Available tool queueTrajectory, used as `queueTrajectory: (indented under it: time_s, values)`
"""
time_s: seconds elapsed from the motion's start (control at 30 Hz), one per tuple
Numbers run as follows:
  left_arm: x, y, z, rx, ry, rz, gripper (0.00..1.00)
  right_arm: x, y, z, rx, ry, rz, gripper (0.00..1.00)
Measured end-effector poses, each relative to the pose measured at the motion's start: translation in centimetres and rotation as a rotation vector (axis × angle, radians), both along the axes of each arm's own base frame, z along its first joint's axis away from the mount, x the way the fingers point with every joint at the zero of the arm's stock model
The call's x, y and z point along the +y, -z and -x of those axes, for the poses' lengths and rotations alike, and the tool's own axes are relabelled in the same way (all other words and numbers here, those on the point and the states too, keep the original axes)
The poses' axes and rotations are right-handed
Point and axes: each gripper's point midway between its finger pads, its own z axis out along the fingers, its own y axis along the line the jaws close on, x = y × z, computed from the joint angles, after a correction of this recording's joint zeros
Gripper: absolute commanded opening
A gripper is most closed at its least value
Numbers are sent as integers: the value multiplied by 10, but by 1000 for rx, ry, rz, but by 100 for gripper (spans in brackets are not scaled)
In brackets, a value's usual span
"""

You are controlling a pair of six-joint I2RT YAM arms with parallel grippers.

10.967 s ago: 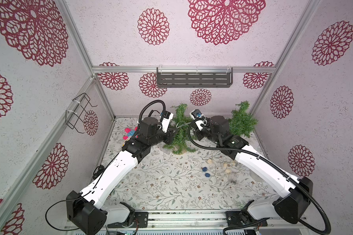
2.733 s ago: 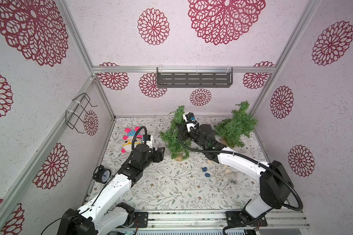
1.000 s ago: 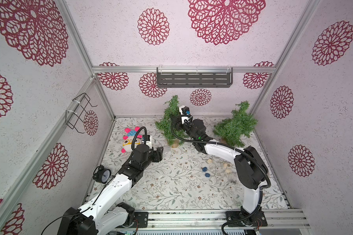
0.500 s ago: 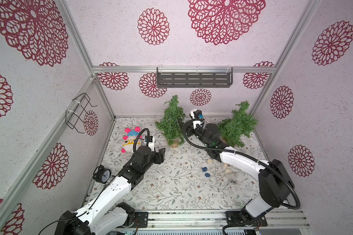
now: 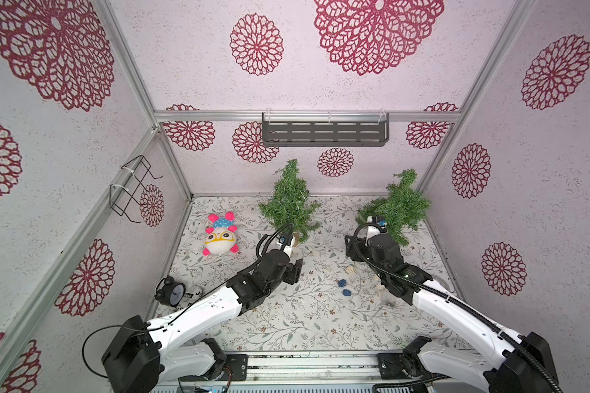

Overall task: Wrap string light around the christmas tree
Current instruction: Pick up the light string from the center of the board.

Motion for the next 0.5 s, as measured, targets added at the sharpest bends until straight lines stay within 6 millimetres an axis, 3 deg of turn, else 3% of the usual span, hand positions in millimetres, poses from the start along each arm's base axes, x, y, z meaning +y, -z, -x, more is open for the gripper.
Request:
queueTrajectory:
  time_s: [0.13,0.23,0.43,0.5]
  values:
    - [-2,-7,-6,-18,-18,4,72,-10,58,32,189,31,19,69]
    - [-3,-21,-12,-51,-35,28,71,-15,85,49,280,48,19,68]
    - [12,-26,-12,-52,-100,80,47,-7,115,41,335,57,45,57]
    - [23,-27,-13,-40,-123,109,44,-2,127,37,350,55,41,52]
